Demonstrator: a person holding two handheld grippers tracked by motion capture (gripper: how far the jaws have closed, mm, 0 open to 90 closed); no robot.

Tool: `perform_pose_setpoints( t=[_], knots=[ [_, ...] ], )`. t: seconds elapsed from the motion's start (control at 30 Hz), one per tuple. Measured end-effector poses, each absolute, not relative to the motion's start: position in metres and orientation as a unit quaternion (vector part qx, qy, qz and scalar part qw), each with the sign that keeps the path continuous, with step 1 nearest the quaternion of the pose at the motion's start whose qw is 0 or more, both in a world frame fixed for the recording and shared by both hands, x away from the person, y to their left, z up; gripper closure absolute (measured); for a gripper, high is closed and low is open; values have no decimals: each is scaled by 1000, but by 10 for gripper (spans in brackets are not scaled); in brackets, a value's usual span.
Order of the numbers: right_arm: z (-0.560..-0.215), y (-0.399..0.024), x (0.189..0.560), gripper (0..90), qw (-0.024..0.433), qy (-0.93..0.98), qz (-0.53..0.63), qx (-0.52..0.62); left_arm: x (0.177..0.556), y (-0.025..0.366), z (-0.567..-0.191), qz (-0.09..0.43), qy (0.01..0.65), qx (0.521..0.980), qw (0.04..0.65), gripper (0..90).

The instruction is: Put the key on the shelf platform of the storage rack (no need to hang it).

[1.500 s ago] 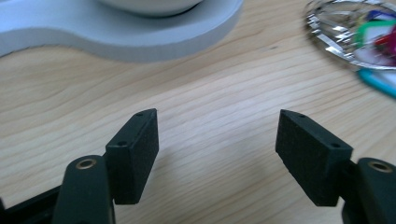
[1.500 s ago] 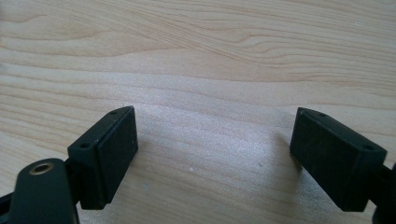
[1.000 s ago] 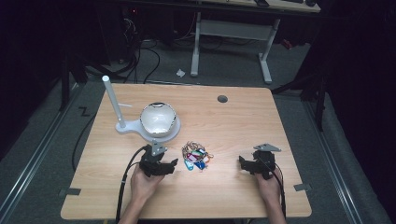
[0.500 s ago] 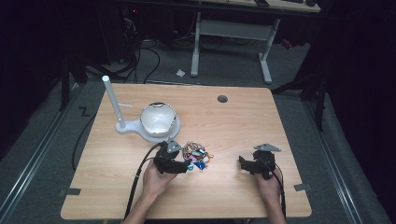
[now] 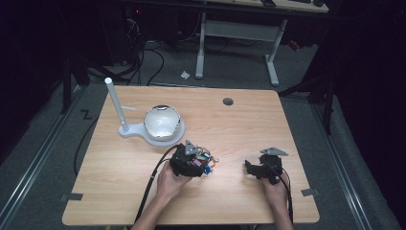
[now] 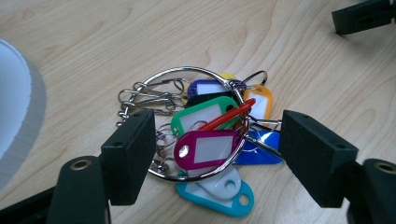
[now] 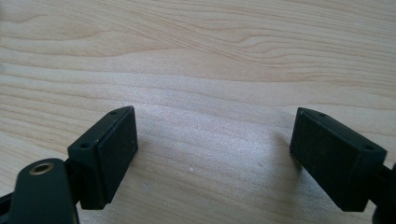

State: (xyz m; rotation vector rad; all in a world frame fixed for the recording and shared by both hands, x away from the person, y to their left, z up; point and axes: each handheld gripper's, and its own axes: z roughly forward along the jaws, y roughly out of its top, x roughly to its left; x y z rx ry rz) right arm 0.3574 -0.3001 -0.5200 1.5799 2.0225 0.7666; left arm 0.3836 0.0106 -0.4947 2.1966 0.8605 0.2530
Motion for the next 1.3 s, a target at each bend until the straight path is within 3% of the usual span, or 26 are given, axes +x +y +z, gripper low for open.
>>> perform_pose_setpoints(
  t=[0.63, 0.83, 1.03, 1.13, 1.3],
  knots=[
    [-520, -300, 357, 152, 229, 735, 279, 574, 394, -7, -512, 99, 336, 870, 346, 303],
    [-520, -300, 357, 152, 229, 735, 279, 574, 397, -4, -512, 81, 337, 867, 357, 429],
    [-520, -300, 357, 152, 229, 735, 279, 574, 398, -2, -512, 72, 345, 862, 364, 465],
    [-520, -300, 357, 152, 230, 735, 279, 574, 397, -2, -511, 89, 335, 866, 360, 562],
    [-520, -300, 357, 152, 229, 735, 279, 574, 395, -2, -510, 95, 331, 869, 356, 568]
  ],
)
